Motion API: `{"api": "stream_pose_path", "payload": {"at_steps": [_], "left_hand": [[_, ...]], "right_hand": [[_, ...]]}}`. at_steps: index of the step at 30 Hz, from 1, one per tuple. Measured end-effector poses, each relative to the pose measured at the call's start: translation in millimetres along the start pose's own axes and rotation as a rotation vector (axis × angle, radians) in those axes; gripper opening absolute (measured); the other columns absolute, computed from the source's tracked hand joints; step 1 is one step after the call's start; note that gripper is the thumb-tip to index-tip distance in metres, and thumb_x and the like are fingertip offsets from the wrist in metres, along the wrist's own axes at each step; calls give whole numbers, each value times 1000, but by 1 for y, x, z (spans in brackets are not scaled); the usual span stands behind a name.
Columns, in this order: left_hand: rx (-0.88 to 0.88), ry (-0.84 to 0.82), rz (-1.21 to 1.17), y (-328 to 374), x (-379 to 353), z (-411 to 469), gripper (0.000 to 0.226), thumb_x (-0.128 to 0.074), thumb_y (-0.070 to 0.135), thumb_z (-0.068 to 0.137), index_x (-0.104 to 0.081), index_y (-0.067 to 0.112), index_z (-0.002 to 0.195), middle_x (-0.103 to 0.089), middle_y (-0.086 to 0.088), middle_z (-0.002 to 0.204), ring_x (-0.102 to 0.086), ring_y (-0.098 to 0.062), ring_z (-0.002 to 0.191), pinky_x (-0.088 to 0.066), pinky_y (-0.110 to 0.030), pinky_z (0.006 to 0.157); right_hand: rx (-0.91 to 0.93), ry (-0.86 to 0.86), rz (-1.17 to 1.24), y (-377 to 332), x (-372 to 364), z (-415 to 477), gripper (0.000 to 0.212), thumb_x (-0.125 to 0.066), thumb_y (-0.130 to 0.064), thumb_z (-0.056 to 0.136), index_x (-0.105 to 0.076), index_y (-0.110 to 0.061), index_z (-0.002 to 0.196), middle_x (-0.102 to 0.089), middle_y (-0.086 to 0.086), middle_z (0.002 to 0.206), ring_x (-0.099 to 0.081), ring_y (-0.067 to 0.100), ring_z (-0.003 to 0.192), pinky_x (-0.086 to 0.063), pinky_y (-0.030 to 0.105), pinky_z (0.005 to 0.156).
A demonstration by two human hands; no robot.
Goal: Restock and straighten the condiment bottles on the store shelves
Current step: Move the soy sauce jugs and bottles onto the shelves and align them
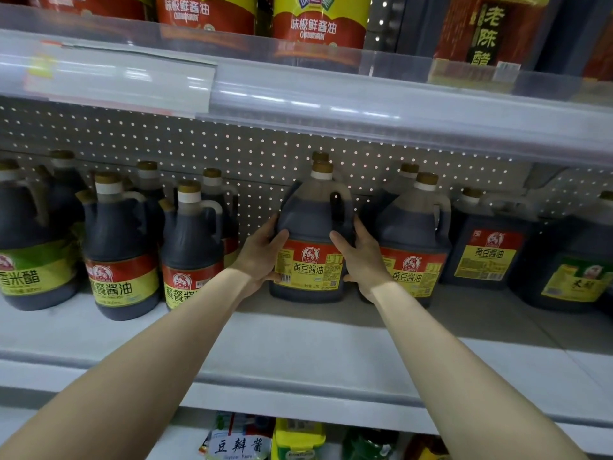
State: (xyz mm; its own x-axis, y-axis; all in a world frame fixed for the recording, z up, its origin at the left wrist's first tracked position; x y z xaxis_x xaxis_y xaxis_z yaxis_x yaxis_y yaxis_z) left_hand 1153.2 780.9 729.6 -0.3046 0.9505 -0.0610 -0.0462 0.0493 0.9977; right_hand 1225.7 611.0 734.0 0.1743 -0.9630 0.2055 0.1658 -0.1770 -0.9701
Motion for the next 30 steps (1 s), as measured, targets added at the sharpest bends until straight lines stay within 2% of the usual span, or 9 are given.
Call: {"api": "stream_pose_path", "payload": {"at_steps": [11,18,24,30], "left_hand": [[-22,-45,-23,-1,-2,10,44,-40,24,104,-33,36,146,-64,6,108,-62,-16,93,-54,-43,67],[-22,-48,-2,-1,-3,14,49,-40,26,103,-28,38,149,-61,-3,126,-61,-28,109,-53,-59,84],[-22,-70,-15,0,-4,15,49,-40,25,103,-27,40,148,-61,-1,122,-63,-21,102,-56,-46,69],[-28,-52,-16,0,-3,14,47,-41,26,103,-31,39,147,-63,-1,124,-63,-27,108,-55,-58,80]], "right_hand": [[4,11,-8,-1,-2,5,70,-58,-38,94,-18,-38,152,-39,3,151,-43,30,133,-43,57,103],[4,17,-10,-1,-2,8,69,-57,-38,95,-19,-37,152,-38,3,151,-43,29,133,-42,57,104],[5,21,-13,-2,-2,10,68,-57,-38,95,-20,-37,152,-42,1,149,-45,28,131,-43,56,103],[10,23,-2,-2,-4,8,70,-58,-38,94,-19,-38,152,-41,0,150,-43,27,134,-40,56,106]]}}
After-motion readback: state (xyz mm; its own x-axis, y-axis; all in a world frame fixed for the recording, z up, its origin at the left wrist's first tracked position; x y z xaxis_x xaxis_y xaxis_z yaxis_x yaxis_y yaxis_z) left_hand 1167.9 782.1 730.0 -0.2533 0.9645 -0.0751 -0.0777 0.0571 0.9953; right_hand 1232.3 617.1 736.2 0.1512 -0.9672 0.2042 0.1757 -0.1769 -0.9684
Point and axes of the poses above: each hand's wrist, its own z-axis towards the middle knuckle, its own x-axis out of the back of the hand, y = z × x, the point moved 7 cm from there along z, towards the middle knuckle
